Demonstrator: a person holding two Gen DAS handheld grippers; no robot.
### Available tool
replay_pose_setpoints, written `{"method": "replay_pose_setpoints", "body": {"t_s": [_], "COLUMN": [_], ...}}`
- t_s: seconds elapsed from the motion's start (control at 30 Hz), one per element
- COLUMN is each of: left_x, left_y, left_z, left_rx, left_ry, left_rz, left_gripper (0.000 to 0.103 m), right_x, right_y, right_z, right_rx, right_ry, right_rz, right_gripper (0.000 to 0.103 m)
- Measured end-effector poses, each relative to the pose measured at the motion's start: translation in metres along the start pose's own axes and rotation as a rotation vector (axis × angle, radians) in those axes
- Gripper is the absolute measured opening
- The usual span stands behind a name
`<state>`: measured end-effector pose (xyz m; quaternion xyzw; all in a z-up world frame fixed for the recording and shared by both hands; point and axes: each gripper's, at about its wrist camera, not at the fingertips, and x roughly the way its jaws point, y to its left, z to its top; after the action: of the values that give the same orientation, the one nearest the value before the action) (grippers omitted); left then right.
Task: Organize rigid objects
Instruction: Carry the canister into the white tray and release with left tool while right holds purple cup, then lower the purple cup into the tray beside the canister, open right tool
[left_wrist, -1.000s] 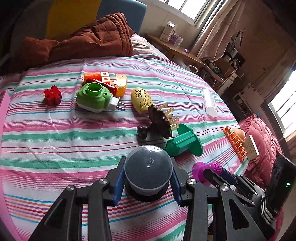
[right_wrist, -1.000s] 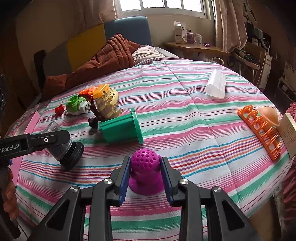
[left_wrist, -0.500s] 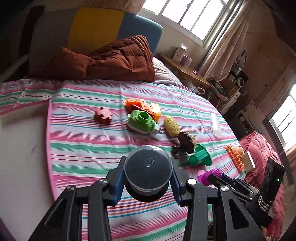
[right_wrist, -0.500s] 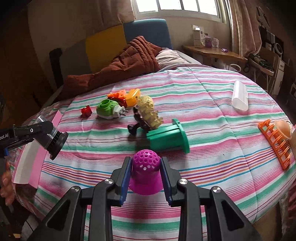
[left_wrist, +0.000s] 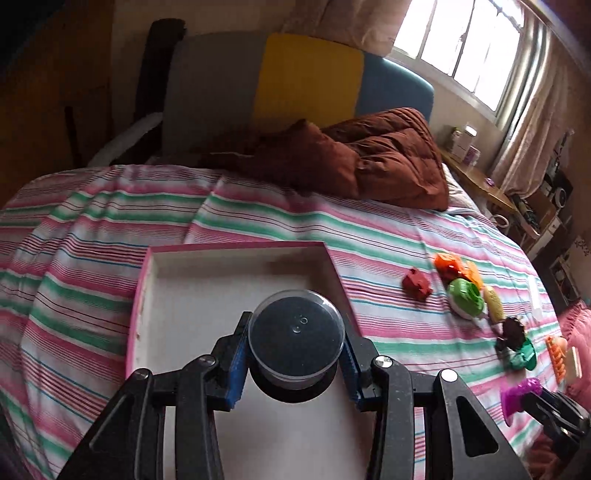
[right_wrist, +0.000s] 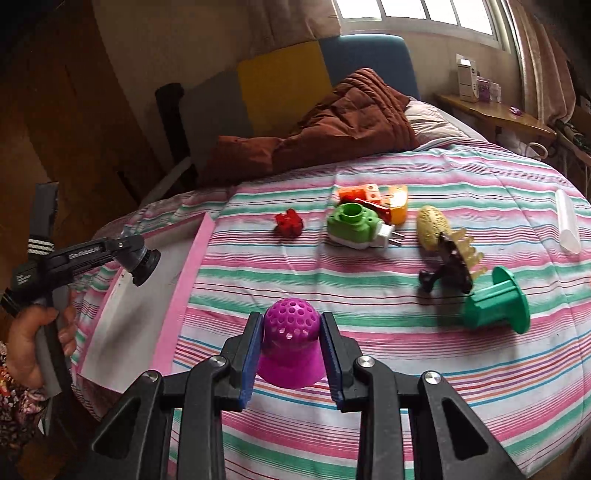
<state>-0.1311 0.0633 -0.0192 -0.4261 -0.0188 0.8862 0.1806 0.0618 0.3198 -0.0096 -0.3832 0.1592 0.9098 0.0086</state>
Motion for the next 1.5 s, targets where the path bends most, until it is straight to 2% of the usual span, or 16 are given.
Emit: {"method": "replay_pose_setpoints", "body": {"t_s": [0.2,0.43,0.5,0.57,0.63,0.77,0.9,1.03,1.23,1.33,1.5], "left_x": [0.032,0.047,0.047,0.044,0.034,0.009,-0.010,-0.018,-0.029,-0.035,-0.047], "left_y": [0.045,0.062,0.065,0.067,0.070,0.075,0.071,0.067,0.064,0.061,0.057], "left_z": [0.017,0.031,0.034,0.035,0.033,0.021,0.001,-0.023,-0.061,-0.071,-0.079], "left_rx": [-0.049,-0.049,-0.047,-0.057,-0.087,-0.171,-0.210,-0.249,-0.306,-0.291,-0.256], "left_ry": [0.045,0.033,0.019,0.002,-0.029,-0.068,-0.076,-0.036,-0.026,-0.038,-0.072], "left_rz": [0.072,0.163,0.198,0.225,0.218,0.149,0.120,0.074,0.065,0.075,0.084], "left_gripper": [0.043,0.044,0.050,0.073,0.079,0.085,0.093,0.093,0.093,0.093,0.093], "right_x": [0.011,0.019,0.022,0.024,0.026,0.031,0.040,0.050,0.071,0.087,0.120], "right_y": [0.033,0.042,0.043,0.044,0.045,0.052,0.063,0.079,0.109,0.126,0.149], "right_z": [0.005,0.006,0.006,0.005,0.006,0.008,0.014,0.022,0.038,0.047,0.060], "right_rx": [-0.036,-0.042,-0.040,-0.041,-0.043,-0.053,-0.068,-0.106,-0.166,-0.195,-0.227], "right_ry": [0.016,0.037,0.046,0.055,0.060,0.065,0.073,0.077,0.090,0.098,0.117], "right_rz": [0.043,0.045,0.043,0.044,0.046,0.061,0.090,0.117,0.175,0.207,0.207], "right_gripper": [0.031,0.031,0.031,0.031,0.031,0.031,0.031,0.031,0.031,0.031,0.031]}}
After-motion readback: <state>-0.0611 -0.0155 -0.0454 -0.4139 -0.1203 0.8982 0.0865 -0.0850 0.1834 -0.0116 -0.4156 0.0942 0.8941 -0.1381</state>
